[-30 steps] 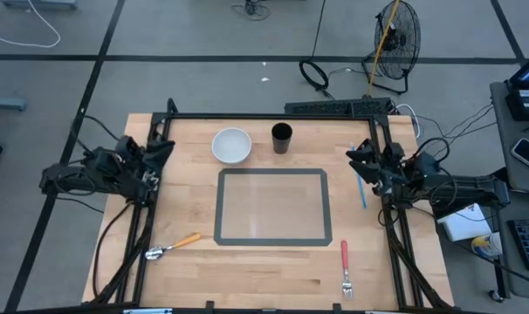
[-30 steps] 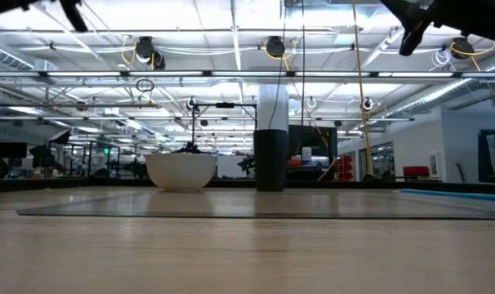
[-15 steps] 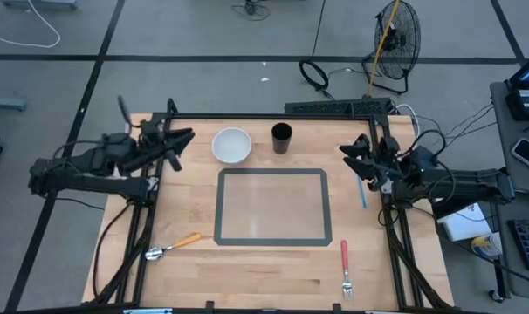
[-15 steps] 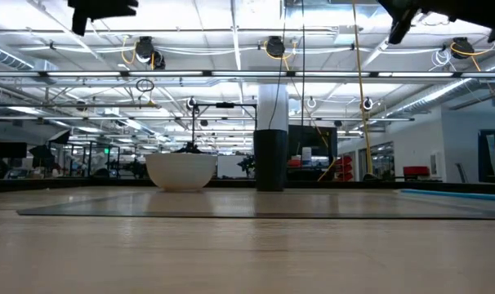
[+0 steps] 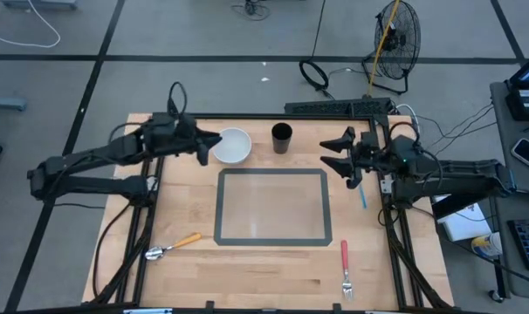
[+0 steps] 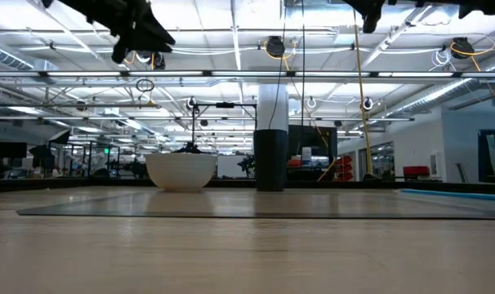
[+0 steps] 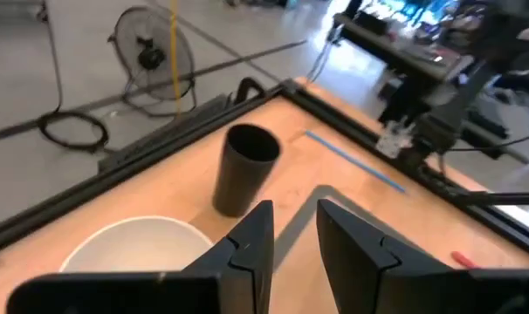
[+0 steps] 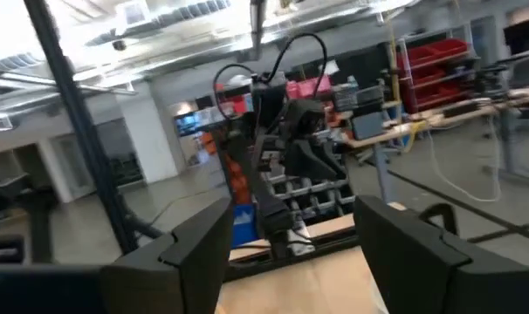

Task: Pick & Place Utensil
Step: Put the white bowl on the light brown mat

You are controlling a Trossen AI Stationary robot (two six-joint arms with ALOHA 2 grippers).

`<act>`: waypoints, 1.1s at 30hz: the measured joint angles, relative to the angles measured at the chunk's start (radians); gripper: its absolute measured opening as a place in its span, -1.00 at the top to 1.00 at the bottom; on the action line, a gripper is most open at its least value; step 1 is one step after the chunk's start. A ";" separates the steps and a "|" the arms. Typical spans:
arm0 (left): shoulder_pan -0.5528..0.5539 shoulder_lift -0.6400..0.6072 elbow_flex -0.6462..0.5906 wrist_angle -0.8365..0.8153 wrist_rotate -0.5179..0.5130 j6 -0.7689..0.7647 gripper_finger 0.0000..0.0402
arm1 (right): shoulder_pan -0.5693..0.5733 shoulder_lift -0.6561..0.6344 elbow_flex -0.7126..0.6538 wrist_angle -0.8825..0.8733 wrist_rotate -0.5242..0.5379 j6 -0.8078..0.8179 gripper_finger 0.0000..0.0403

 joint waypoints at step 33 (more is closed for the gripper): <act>0.416 0.662 0.527 -0.582 0.235 0.244 0.16 | -0.051 0.146 0.095 -0.170 0.013 0.110 -0.18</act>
